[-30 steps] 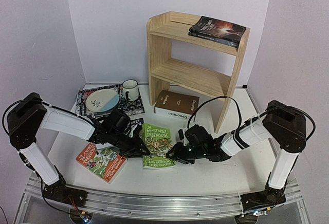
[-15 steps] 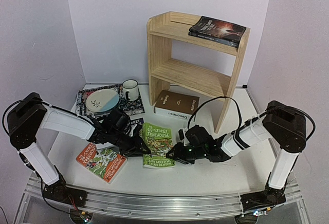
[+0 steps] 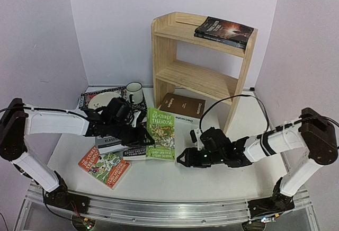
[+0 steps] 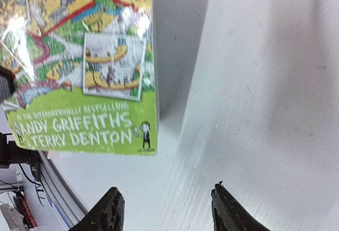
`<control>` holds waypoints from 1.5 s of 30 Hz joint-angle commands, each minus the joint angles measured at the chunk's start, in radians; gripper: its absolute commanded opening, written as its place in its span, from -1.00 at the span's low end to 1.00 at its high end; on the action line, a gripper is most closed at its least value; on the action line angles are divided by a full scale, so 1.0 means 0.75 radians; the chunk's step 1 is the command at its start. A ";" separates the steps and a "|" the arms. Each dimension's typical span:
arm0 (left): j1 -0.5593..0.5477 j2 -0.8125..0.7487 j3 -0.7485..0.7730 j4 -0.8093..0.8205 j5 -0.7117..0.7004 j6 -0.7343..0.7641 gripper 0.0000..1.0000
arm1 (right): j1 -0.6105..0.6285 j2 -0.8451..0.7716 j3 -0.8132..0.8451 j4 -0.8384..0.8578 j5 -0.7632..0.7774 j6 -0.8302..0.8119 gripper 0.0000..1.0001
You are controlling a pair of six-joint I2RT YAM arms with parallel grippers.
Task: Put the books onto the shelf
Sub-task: Pick up the book at the center of the board, then place the book on the shelf.
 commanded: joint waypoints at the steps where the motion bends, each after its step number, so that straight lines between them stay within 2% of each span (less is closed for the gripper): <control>1: 0.005 -0.119 0.287 -0.103 -0.200 0.271 -1.00 | 0.003 -0.197 -0.026 -0.162 0.127 -0.237 0.16; 11: 0.005 -0.141 0.505 -0.157 -0.470 0.592 -1.00 | 0.002 -0.530 -0.170 -0.171 0.284 -0.459 0.17; 19: 0.004 -0.148 0.584 -0.040 -0.614 0.716 -1.00 | 0.002 -0.742 -0.266 -0.155 0.370 -0.562 0.22; 24: 0.004 -0.091 0.648 0.041 -0.684 0.693 -1.00 | 0.003 -0.848 -0.305 -0.152 0.417 -0.599 0.61; 26: 0.004 -0.078 0.668 0.064 -0.698 0.701 -1.00 | 0.002 -0.877 -0.310 -0.160 0.427 -0.608 0.91; 27: 0.005 -0.076 0.676 0.075 -0.701 0.708 -1.00 | 0.003 -0.891 -0.308 -0.169 0.420 -0.624 0.96; 39: 0.007 0.000 0.754 0.188 -0.778 0.722 -1.00 | 0.003 -1.057 -0.323 -0.247 0.436 -0.747 0.97; 41: 0.006 -0.003 0.734 0.223 -0.798 0.728 -1.00 | 0.003 -1.087 -0.335 -0.246 0.432 -0.751 0.97; 45: 0.007 -0.045 0.603 0.435 -0.769 0.765 -1.00 | 0.002 -1.136 -0.363 -0.246 0.433 -0.744 0.97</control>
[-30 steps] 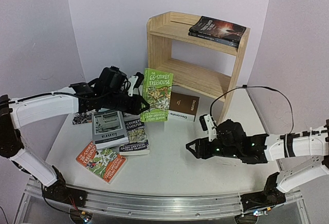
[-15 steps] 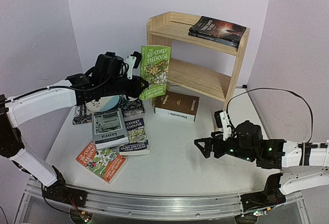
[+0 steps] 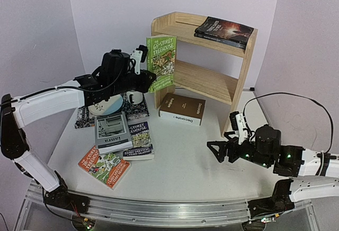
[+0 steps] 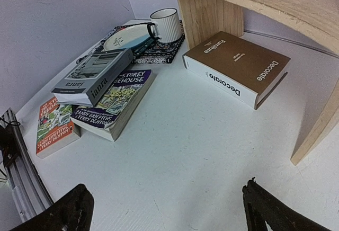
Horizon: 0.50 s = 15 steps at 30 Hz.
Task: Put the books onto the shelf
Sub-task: Place the book on the shelf.
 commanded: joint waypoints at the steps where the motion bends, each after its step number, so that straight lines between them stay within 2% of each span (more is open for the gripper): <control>1: 0.003 -0.079 -0.070 0.428 -0.008 0.068 -1.00 | 0.001 -0.053 -0.033 -0.001 0.024 -0.020 0.97; 8: 0.003 -0.069 -0.124 0.485 0.023 0.148 -1.00 | 0.003 -0.091 -0.046 -0.021 0.020 -0.011 0.97; 15: 0.003 -0.107 -0.313 0.741 0.007 0.199 -1.00 | 0.002 -0.092 -0.047 -0.021 0.009 -0.013 0.97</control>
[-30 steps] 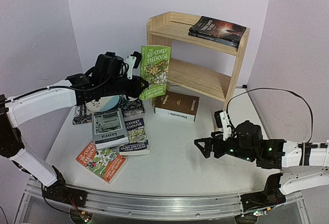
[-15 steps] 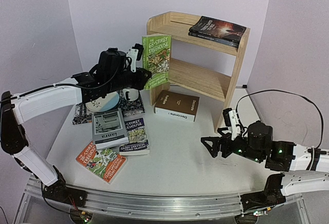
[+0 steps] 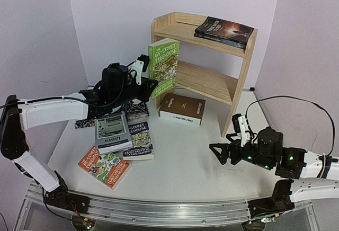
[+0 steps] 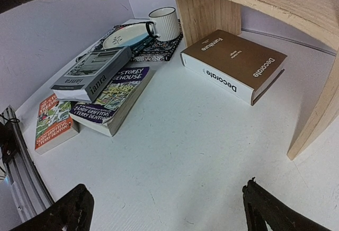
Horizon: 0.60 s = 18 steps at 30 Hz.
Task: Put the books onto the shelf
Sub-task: Place the book on the shelf.
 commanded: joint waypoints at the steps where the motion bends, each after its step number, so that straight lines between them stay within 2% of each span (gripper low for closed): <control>1: 0.002 -0.099 -0.078 0.375 -0.012 0.058 -1.00 | 0.003 -0.014 -0.003 0.016 0.004 -0.011 0.97; 9: 0.007 -0.094 -0.135 0.477 -0.028 0.076 -1.00 | 0.002 -0.026 0.003 0.001 -0.008 -0.013 0.97; 18: 0.055 -0.055 -0.084 0.481 0.056 0.036 -1.00 | 0.002 -0.054 -0.006 -0.011 -0.011 -0.011 0.97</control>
